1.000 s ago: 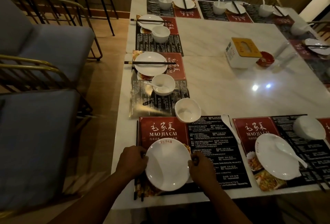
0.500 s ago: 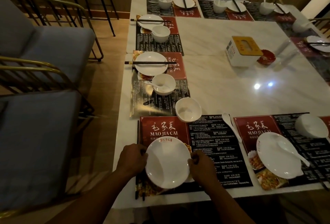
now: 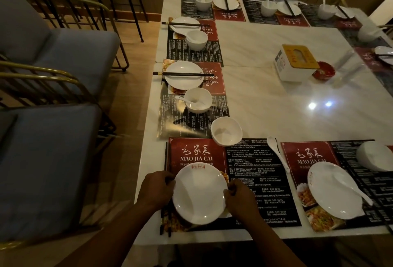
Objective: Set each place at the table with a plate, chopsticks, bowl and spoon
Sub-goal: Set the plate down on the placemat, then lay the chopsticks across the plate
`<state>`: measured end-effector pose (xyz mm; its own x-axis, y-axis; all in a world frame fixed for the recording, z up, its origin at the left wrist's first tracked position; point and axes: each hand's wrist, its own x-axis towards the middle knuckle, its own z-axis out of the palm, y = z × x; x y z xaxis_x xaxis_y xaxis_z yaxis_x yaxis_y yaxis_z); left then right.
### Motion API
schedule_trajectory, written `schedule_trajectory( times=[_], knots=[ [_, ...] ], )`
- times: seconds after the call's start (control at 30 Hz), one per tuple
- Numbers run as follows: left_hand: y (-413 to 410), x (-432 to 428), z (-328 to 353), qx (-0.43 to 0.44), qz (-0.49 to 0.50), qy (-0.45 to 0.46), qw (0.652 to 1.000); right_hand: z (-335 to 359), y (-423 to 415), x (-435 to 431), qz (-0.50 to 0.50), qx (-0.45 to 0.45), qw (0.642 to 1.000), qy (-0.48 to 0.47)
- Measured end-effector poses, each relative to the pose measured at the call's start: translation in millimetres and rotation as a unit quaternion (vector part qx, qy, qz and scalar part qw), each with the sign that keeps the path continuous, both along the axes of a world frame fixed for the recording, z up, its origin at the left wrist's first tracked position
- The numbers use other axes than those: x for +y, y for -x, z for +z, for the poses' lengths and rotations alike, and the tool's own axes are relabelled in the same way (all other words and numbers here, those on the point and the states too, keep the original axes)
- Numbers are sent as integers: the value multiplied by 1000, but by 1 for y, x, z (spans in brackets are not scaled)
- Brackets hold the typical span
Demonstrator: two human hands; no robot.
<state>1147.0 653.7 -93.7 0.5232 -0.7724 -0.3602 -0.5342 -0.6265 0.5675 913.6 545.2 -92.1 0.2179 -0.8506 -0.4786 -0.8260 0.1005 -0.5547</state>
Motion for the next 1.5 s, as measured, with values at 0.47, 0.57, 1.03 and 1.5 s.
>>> schedule_trajectory(
  times=[0.47,0.57,1.03,1.5],
  knots=[
    [-21,1,-3,-5,70,-99,993,37,-73,8,153,-25,977,149],
    [-27,8,-1,-1,73,-96,993,36,-98,14,184,-10,972,149],
    [-71,57,27,44,138,-18,989,11,-183,52,331,188,894,235],
    [-34,16,31,120,110,6,987,35,-89,-1,60,-14,993,104]
  ],
)
